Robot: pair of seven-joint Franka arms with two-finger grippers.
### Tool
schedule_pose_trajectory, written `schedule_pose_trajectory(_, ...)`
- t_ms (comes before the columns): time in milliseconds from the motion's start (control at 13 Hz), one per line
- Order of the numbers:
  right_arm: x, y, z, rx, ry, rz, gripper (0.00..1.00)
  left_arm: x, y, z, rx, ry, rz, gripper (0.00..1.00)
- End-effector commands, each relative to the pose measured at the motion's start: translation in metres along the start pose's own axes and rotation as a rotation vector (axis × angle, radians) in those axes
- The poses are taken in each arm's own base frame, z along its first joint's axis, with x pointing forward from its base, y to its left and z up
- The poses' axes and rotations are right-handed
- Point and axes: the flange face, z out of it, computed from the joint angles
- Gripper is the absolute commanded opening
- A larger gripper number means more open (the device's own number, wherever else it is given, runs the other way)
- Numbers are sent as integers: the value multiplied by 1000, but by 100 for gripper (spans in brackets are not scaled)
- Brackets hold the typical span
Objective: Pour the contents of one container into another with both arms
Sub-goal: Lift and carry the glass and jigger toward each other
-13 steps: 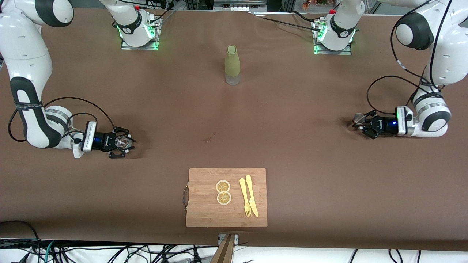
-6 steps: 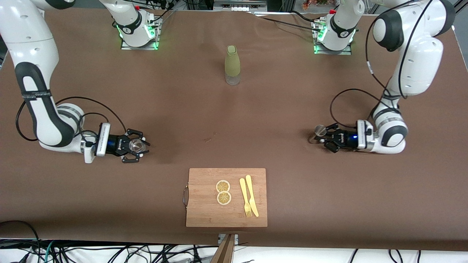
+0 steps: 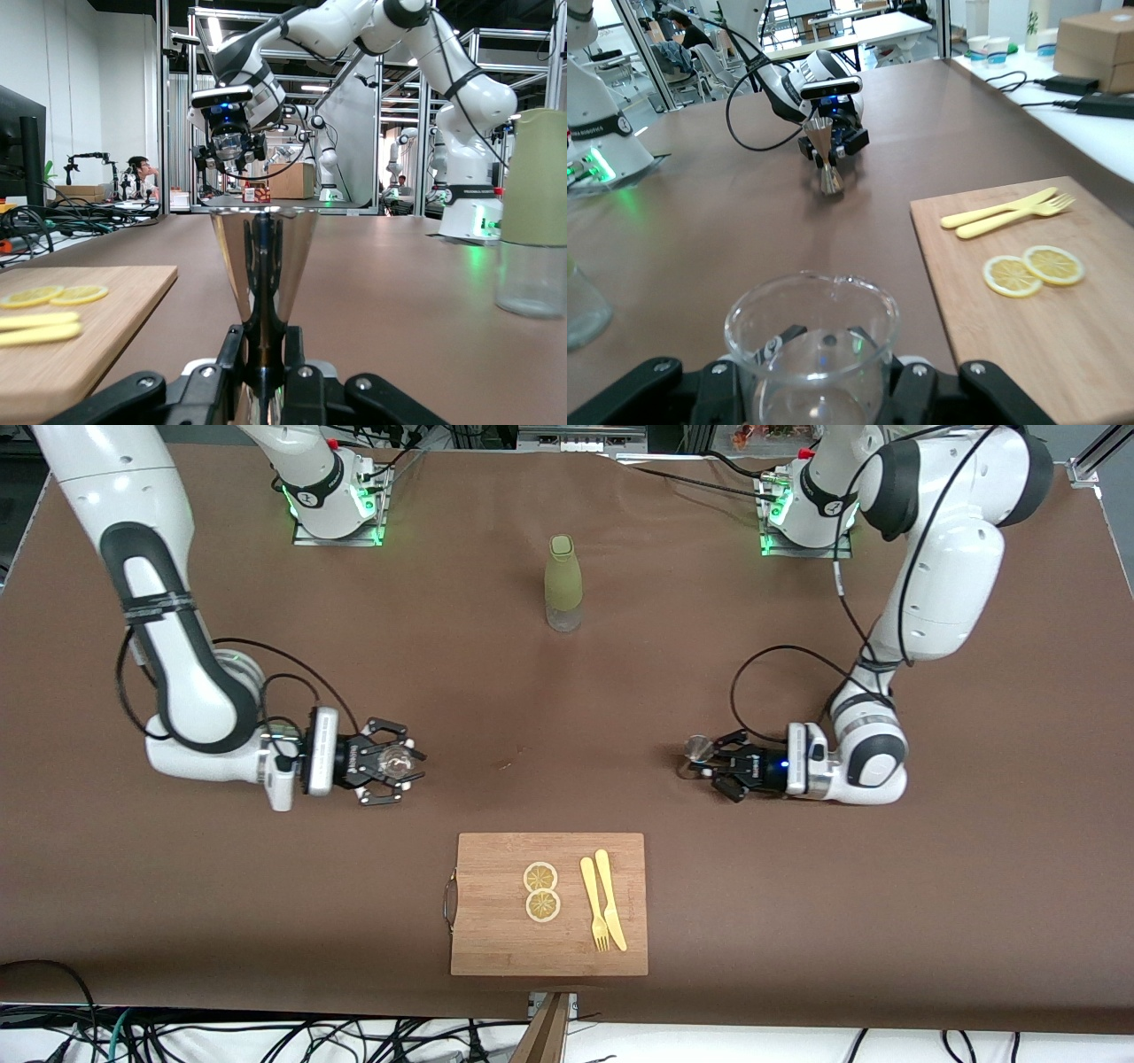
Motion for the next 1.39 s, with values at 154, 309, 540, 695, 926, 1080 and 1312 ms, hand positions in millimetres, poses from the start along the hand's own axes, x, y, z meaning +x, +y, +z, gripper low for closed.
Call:
schedule_pose_trajectory(154, 44, -33, 64, 30, -79, 32, 31, 0, 2, 98, 90, 12, 3, 0)
schedule_pose_trajectory(309, 60, -41, 85, 29, -99, 97, 31, 1, 9, 138, 104, 18, -6, 0)
schedule_pose_trajectory(540, 74, -50, 110, 0, -140, 102, 31, -1, 19, 178, 116, -14, -18, 0)
schedule_pose_trajectory(695, 87, -55, 113, -5, -169, 100, 30, 5, 20, 203, 115, -20, -11, 0)
schedule_pose_trajectory(926, 121, -67, 94, -23, -306, 100, 31, 7, 24, 230, 121, -22, -26, 0)
schedule_pose_trajectory(1080, 142, -76, 85, -37, -380, 83, 31, 8, 24, 236, 127, -21, -25, 0)
schedule_pose_trajectory(1312, 148, -85, 83, -12, -429, 70, 31, 9, 25, 238, 124, -12, -14, 0)
